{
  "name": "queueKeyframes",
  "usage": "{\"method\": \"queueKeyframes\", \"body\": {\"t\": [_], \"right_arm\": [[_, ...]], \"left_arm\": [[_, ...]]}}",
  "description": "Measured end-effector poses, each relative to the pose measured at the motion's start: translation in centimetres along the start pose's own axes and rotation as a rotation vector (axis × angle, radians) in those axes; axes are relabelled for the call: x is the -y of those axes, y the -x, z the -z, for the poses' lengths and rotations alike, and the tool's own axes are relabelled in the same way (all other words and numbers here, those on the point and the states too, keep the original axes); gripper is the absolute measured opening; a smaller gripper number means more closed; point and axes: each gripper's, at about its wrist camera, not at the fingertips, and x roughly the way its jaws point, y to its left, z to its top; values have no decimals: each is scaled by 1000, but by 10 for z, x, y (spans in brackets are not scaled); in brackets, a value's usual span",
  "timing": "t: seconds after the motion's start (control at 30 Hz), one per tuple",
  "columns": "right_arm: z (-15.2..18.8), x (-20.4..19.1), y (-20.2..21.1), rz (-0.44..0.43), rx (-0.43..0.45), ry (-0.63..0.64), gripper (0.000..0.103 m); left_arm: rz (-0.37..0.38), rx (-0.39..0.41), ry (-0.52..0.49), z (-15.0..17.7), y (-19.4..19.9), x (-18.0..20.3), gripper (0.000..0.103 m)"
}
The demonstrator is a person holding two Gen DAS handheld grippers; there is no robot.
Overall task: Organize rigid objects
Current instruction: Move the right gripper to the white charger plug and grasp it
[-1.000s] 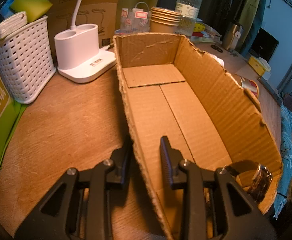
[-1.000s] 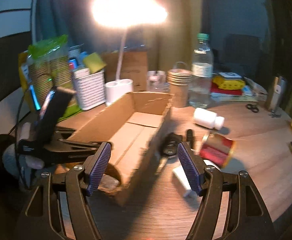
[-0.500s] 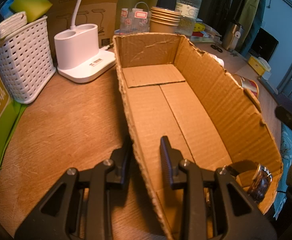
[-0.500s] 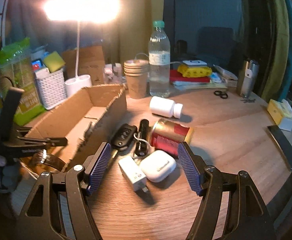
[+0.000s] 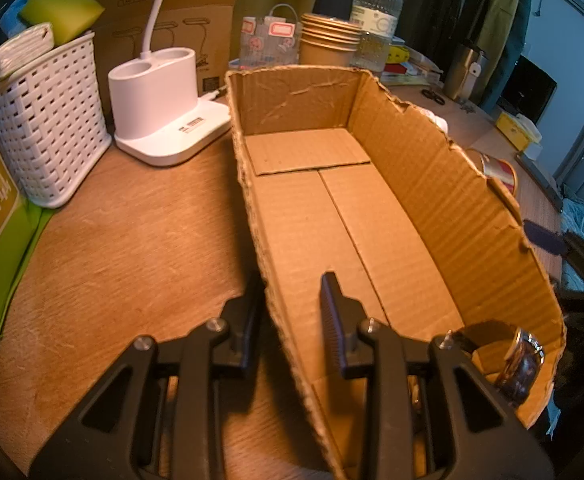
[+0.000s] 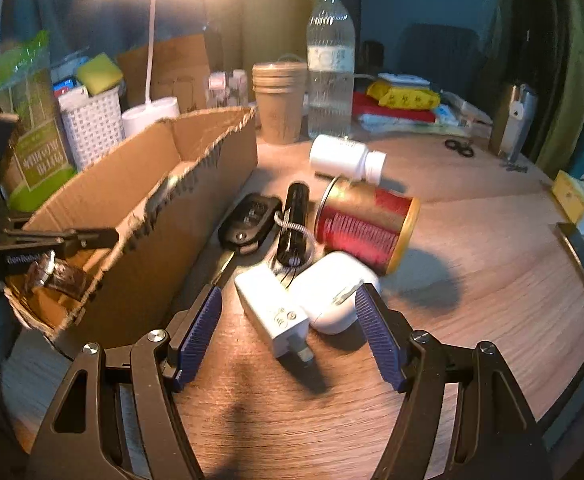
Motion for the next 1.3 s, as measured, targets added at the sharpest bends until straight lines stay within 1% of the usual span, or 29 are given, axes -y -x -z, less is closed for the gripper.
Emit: {"method": "queueKeyframes", "body": {"t": [0.2,0.27,0.3,0.4,0.47,0.5,0.53,0.57,0.6,0.7,0.77,0.8,1.0,1.3], "right_arm": [[3,-2,-3,2,-11,8,72],[3,-5,-2,-6,-9,17,68],[3,-7,-2,-11,-7,23,64],[3,-13,-1,-23,-4,46,61],[4,-17,-3,-22,-5,63,57],[5,-18,-5,-25,-9,66,49],[5,-19,-8,-29,-18,66,44],[6,-19,-9,-28,-21,67,36],[7,-20,-11,-28,-24,70,34],[5,-21,-12,-28,-23,69,33],[4,-20,-12,-27,-21,67,28],[5,-20,-12,-30,-18,67,24],[4,-22,-7,-32,-2,85,23],[-5,-15,13,-28,47,60,23]], "left_arm": [[0,0,0,0,0,0,31],[0,0,0,0,0,0,31],[0,0,0,0,0,0,31],[0,0,0,0,0,0,31],[0,0,0,0,0,0,31],[0,0,0,0,0,0,31],[0,0,0,0,0,0,31],[0,0,0,0,0,0,31],[0,0,0,0,0,0,31],[0,0,0,0,0,0,31],[0,0,0,0,0,0,31],[0,0,0,0,0,0,31],[0,0,-1,0,0,0,31],[0,0,-1,0,0,0,31]]}}
